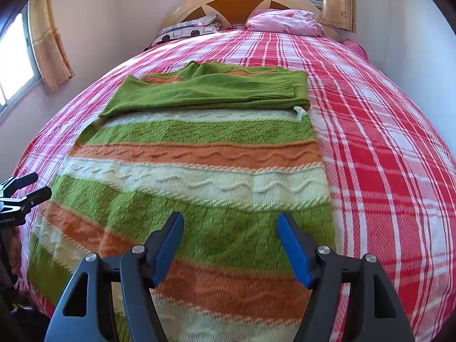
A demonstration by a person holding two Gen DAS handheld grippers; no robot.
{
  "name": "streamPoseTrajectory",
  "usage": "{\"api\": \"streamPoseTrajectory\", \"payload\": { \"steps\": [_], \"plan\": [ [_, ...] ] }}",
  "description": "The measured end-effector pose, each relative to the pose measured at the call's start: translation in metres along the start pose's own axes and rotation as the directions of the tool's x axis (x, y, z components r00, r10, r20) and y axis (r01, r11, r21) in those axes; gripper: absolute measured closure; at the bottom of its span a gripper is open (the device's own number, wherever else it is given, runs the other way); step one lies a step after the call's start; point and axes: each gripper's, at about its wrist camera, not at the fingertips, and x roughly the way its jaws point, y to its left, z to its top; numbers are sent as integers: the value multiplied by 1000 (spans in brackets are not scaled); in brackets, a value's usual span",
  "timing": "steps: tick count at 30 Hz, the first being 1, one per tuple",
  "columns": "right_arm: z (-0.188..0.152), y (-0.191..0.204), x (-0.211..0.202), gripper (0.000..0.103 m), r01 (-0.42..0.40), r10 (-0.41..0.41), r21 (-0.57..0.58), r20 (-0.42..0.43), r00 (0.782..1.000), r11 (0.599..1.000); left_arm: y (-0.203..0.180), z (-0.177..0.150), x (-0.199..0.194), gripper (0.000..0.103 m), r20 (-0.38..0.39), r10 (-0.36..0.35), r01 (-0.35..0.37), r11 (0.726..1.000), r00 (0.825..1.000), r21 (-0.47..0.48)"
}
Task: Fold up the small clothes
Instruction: 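Move both grippers back to the ribbed green hem of the sweater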
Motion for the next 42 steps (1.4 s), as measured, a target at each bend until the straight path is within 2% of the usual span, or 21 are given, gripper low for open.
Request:
{"api": "streamPoseTrajectory", "payload": {
  "steps": [5, 27, 34, 37, 39, 42],
  "plan": [
    [-16, 8, -10, 33, 6, -6, -17, -20, 1000, 1000, -1, -17, -8, 0, -35, -26, 26, 1000, 999, 17],
    [-79, 14, -63, 32, 50, -50, 11, -30, 998, 999, -11, -69, -31, 0, -101, -81, 87, 994, 992, 62],
    [-102, 5, -80, 32, 61, -60, 30, -23, 998, 998, 1, -82, -36, 0, -139, -113, 114, 993, 984, 4],
    [-111, 3, -83, 32, 74, -74, 26, -23, 997, 997, 11, -85, -39, 7, -144, -144, 139, 989, 979, -46],
    [-114, 1, -83, 32, 81, -80, 26, -26, 996, 996, 18, -89, -41, 13, -155, -194, 180, 978, 969, -101],
    [-118, -4, -85, 32, 79, -78, 41, -23, 997, 996, 25, -95, -44, 20, -159, -226, 202, 967, 961, -154]
  ]
}}
